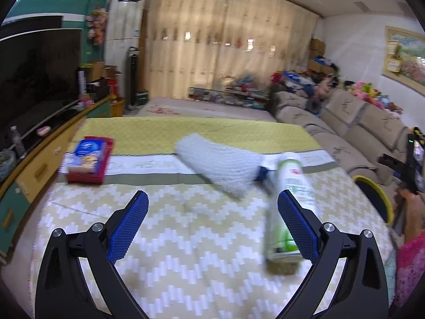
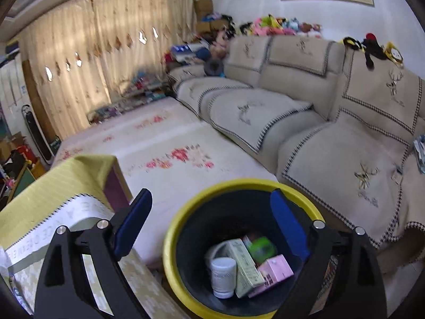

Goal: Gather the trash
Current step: 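Carry the green-banded cup over the bin and open the right tool, then grasp the coconut-water bottle with the left tool and drop it into the bin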

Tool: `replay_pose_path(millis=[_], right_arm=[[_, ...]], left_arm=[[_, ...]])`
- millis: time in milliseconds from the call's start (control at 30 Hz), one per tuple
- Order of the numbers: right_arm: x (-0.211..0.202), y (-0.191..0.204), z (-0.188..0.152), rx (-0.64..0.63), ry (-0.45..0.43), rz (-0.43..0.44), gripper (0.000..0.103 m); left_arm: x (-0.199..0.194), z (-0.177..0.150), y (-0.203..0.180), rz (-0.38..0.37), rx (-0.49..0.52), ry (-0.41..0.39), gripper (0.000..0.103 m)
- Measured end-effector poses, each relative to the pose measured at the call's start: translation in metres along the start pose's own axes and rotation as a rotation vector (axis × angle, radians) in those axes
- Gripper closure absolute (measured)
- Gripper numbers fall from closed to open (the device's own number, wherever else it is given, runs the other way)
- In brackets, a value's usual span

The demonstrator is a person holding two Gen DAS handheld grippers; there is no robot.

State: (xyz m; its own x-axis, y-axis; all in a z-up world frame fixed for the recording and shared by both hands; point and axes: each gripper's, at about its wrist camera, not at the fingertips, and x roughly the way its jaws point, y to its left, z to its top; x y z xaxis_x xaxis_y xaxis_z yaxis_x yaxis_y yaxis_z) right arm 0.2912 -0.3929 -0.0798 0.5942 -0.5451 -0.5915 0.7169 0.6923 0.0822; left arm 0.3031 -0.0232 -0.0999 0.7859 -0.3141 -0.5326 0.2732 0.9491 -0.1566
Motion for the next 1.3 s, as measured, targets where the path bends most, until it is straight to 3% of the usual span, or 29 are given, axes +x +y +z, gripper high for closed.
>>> replay_pose_path(millis=[100, 267, 433, 567, 633, 767, 967, 1300], right_arm=[[-0.004, 0.0, 0.002, 0.005, -0.015, 0.012, 0.016], [0.002, 0.002, 0.003, 0.013, 0.032, 0.04, 0.015], [-0.007, 0.011, 0.004, -0.001, 0.0, 0.066, 0.015], [-0.009, 0.017, 0.005, -0.016, -0.005, 0.081, 0.015], [-0.008, 0.019, 0.004, -0.024, 0.004, 0.09, 0.015], [-0.01, 0.022, 0.005, -0.028, 0.002, 0.103, 0.015], [-0.012, 0.024, 0.003, -0.026, 0.011, 0.12, 0.014], [-0.02, 0.017, 0.005, 0.002, -0.014, 0.145, 0.014]], left_arm=[[0.004, -0.003, -0.019, -0.05, 0.063, 0.029, 0.007], [0.017, -0.001, -0.061, -0.108, 0.163, 0.118, 0.007], [0.043, 0.009, -0.087, -0.088, 0.244, 0.183, 0.008], [0.075, 0.006, -0.087, -0.071, 0.241, 0.278, 0.026], [0.085, 0.003, -0.084, -0.071, 0.228, 0.306, 0.03], [0.091, 0.0, -0.084, -0.068, 0.245, 0.305, 0.03], [0.096, 0.0, -0.087, -0.105, 0.245, 0.317, 0.051], [0.08, -0.002, -0.101, -0.104, 0.277, 0.28, 0.052]])
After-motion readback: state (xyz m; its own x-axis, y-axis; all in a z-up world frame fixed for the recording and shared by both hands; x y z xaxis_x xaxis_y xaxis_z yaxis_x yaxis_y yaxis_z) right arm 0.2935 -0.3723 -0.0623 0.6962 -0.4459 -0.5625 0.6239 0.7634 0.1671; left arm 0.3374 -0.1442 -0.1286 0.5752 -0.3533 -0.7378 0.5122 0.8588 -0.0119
